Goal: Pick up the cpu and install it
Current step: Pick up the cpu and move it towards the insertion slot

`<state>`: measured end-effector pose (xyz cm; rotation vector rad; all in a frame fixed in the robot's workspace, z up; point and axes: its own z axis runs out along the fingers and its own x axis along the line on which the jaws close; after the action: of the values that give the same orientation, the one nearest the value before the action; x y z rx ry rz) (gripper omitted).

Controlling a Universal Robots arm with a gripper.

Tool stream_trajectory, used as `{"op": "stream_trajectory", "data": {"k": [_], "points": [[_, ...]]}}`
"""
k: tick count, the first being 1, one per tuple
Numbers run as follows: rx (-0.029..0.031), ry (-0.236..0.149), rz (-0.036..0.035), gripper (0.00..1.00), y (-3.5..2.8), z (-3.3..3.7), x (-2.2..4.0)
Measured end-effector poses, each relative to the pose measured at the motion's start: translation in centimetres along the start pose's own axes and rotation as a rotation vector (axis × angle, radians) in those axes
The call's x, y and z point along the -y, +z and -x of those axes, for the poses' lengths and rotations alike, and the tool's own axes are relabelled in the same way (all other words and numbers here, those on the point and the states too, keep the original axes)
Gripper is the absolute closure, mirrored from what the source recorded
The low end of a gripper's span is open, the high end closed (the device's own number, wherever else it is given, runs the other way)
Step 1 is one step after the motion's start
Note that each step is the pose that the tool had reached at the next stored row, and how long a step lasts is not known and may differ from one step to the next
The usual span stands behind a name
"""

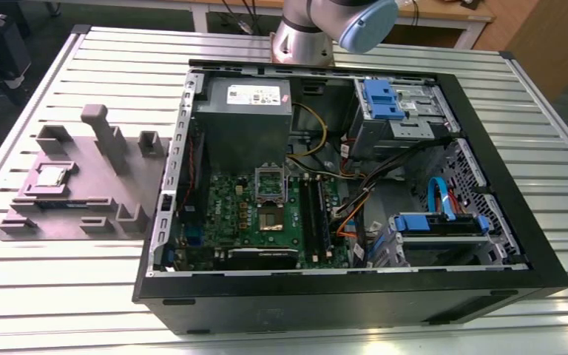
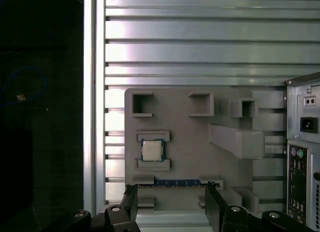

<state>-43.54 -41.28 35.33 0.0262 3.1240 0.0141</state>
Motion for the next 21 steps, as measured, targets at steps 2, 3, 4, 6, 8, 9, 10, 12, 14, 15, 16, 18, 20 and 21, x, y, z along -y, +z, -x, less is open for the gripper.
{"op": "stream_trajectory", "data": {"k": [2, 3, 4, 6, 8, 9, 10, 12, 14, 15, 16, 18, 20, 21], "points": [[-0.0001, 0.0, -0.0001, 0.35, 0.12, 0.0, 0.0], [-0.0002, 0.0, -0.0002, 0.35, 0.13, 0.0, 0.0], [-0.0002, 0.0, -0.0002, 0.35, 0.14, 0.0, 0.0], [0.0, 0.0, 0.0, 0.35, 0.19, -0.01, 0.0], [0.0, 0.0, -0.0001, 0.35, 0.2, -0.01, 0.0], [-0.0001, 0.0, 0.0, 0.35, 0.2, -0.01, 0.0], [0.0, 0.0, -0.0001, 0.35, 0.2, -0.01, 0.0], [0.0, 0.0, -0.0001, 0.35, 0.2, -0.01, 0.0], [0.0, 0.0, -0.0001, 0.35, 0.2, -0.01, 0.0], [0.0, 0.0, -0.0001, 0.35, 0.21, -0.01, 0.0], [0.0, 0.0, 0.0, 0.35, 0.22, -0.01, 0.0], [0.0003, 0.0, 0.0001, 0.35, 0.47, -0.02, 0.01], [-0.0006, -0.001, -0.0001, 0.35, 0.8, -0.03, 0.01], [-0.0011, -0.002, -0.0001, 0.35, 0.99, -0.04, 0.01]]}}
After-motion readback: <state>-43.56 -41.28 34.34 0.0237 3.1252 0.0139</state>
